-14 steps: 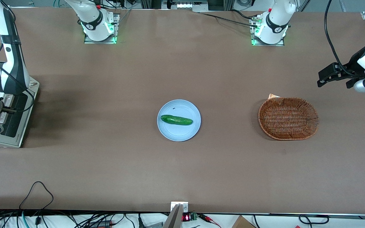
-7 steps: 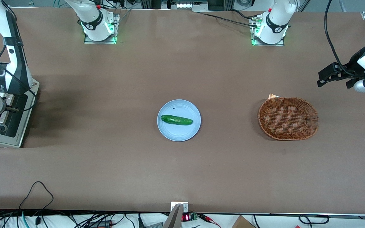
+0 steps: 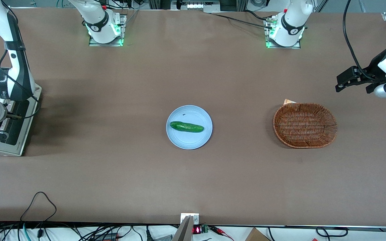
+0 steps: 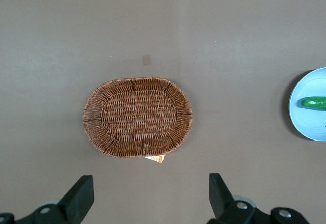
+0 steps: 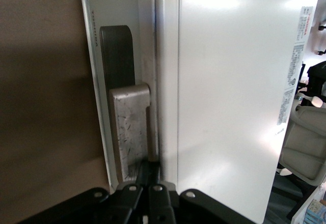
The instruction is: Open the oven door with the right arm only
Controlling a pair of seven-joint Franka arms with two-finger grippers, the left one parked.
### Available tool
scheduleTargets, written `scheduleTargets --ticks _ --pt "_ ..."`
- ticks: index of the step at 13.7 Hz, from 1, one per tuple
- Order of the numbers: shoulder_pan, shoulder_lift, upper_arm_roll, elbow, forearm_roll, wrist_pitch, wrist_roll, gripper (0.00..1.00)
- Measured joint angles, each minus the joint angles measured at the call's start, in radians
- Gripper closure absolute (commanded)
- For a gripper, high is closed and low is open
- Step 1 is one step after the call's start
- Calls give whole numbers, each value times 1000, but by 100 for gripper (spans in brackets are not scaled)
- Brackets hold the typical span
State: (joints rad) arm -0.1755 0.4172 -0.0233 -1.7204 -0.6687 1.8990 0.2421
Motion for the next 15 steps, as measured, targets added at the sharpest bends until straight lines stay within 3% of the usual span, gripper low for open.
scheduleTargets --ticks 15 --pt "13 1 0 -6 3 4 47 100"
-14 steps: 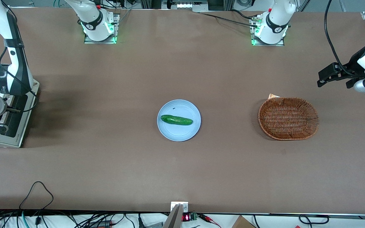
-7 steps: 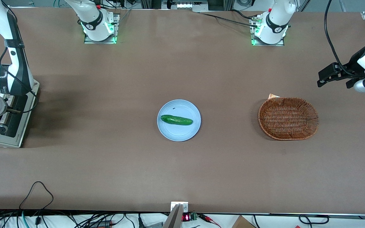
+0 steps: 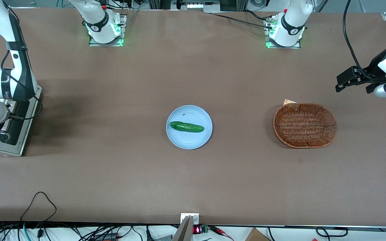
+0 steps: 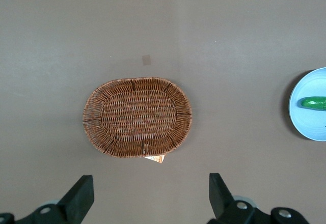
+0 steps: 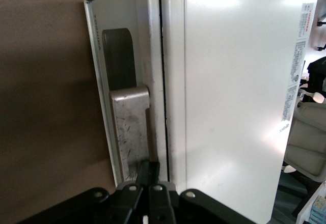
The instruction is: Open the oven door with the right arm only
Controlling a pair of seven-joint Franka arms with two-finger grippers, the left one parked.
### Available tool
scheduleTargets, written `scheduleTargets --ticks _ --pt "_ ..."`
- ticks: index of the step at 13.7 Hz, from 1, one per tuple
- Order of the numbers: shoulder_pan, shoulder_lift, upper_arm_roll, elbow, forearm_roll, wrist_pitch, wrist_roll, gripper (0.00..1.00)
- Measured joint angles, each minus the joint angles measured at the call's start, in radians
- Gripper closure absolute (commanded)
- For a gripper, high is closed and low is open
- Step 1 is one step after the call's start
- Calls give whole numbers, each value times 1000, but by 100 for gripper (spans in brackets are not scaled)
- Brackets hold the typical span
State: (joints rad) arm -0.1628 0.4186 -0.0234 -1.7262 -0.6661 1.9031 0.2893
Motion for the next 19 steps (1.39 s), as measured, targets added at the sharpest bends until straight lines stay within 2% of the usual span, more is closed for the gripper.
scheduleTargets --ticks 6,10,19 --pt "9 -1 0 -5 5 2 8 100" --pt "17 -6 1 -11 51 12 9 100" --pt "24 -20 8 -44 71 49 10 100"
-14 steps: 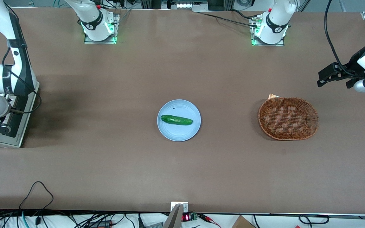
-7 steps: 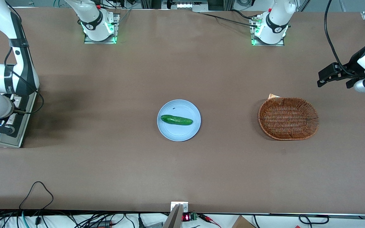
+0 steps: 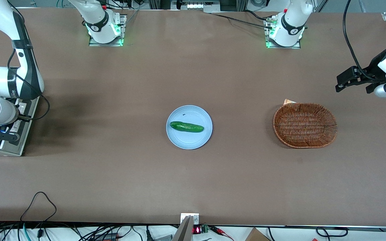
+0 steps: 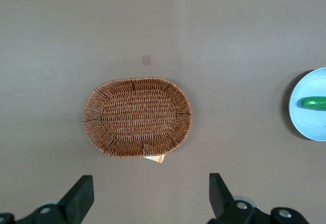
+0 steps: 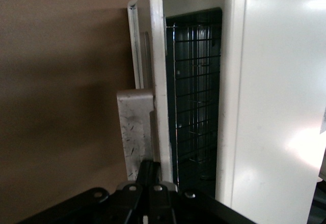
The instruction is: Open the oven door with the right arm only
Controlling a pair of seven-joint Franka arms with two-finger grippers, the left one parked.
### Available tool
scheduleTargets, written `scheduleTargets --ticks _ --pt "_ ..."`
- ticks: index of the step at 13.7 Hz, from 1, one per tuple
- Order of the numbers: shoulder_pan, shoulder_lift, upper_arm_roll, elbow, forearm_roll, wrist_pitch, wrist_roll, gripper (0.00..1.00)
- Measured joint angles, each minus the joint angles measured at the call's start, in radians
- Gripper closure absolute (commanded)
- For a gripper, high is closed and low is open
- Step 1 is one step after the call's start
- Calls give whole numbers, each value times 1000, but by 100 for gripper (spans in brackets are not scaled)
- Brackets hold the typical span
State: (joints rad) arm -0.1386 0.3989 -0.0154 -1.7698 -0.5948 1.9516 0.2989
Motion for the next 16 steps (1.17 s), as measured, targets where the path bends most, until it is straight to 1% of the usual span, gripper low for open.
scheduleTargets --ticks 2,4,6,16 --pt "2 0 2 -2 7 2 0 100" --pt "4 0 3 -4 38 9 0 100" --pt "10 1 3 -9 54 17 1 100" --pt "26 18 17 -25 80 41 11 100"
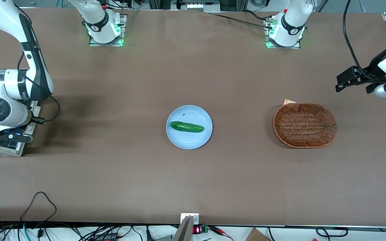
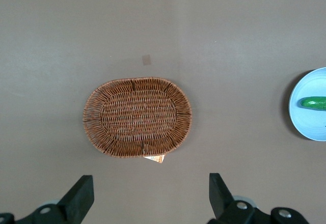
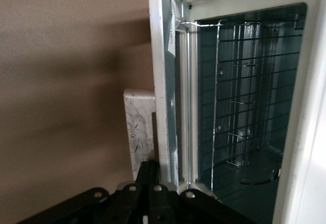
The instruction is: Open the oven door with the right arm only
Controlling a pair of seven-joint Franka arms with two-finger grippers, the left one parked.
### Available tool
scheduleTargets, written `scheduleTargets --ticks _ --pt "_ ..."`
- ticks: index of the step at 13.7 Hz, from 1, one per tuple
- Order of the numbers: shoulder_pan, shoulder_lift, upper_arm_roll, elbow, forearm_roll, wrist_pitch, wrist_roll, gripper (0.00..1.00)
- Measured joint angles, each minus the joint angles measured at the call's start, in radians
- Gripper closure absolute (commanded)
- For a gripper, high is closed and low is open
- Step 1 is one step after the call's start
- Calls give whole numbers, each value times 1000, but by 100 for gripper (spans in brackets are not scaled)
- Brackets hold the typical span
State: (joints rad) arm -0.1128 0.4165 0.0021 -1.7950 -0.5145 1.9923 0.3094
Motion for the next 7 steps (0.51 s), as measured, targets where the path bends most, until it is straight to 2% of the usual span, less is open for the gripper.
scheduleTargets --ticks 7 --pt "15 39 14 -3 17 23 7 100"
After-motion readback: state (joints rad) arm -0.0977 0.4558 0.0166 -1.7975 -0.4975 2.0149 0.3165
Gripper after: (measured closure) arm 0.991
